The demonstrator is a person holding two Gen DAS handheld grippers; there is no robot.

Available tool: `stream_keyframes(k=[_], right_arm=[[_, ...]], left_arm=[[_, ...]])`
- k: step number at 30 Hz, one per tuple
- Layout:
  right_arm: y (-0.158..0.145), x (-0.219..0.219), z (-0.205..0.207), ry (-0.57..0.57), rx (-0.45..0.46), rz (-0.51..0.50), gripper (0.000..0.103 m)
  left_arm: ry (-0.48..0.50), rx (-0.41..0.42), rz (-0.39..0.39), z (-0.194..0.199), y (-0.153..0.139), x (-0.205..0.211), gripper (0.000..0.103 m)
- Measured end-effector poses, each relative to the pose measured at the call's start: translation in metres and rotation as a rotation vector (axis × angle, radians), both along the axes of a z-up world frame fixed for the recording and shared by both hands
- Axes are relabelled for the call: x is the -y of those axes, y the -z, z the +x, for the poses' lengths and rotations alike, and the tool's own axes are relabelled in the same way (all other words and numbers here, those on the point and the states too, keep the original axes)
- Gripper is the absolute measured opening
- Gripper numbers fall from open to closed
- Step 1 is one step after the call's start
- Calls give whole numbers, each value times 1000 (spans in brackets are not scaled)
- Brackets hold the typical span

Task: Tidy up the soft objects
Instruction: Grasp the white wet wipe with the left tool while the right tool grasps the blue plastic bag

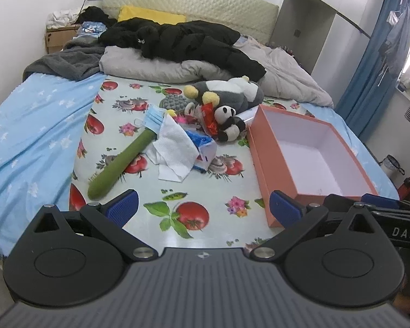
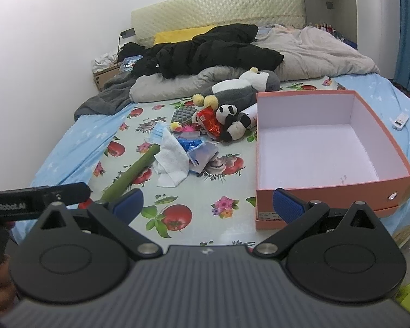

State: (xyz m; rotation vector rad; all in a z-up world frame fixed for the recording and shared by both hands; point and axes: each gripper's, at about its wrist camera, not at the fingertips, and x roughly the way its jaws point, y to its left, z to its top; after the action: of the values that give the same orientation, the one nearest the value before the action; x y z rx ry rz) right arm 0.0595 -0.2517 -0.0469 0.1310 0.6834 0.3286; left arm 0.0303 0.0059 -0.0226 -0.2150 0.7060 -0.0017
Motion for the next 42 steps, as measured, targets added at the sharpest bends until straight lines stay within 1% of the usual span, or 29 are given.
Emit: stream_keyframes(k=[2,5,7,9,12,16,18,21,26,29,33,35,42], right_arm=[[2,-2,5,-6,-3,1,103],[6,-6,14,-9,-11,4,103],[8,-9,21,-12,-16,2,103],[11,-11,28,-13,-23,1,103],[15,-14,40,-11,-31,1,103],[20,-21,53,-18,-41,2,103],[23,-25,57,-34,-36,-10,103],[28,-26,65,-40,-46,10,97],[32,-29,77,-20,-42,24,96],[34,-30,84,-29,-43,46,93],[35,-32,92,-37,-46,73,82],[34,-32,96,-35,-55,97,80],[35,-42,101,-41,8,8,79]], left_arm=[[-3,-12,18,7,6,-1,103],[-9,-35,-1,19,15,-7,103],[-27,-31,-2,26,19,-11,103],[-21,-16,18,33,23,-14,103],[-27,-19,36,45,27,-17,103],[-26,-26,28,61,31,-24,103],[-24,-44,29,70,34,-26,103],[-23,-62,44,80,40,-27,103],[-13,-89,72,95,49,-30,103],[-11,-94,75,102,53,-33,103],[-23,-100,69,106,53,-36,103],[-27,-103,67,109,54,-38,103],[-8,-92,64,119,59,-39,103]])
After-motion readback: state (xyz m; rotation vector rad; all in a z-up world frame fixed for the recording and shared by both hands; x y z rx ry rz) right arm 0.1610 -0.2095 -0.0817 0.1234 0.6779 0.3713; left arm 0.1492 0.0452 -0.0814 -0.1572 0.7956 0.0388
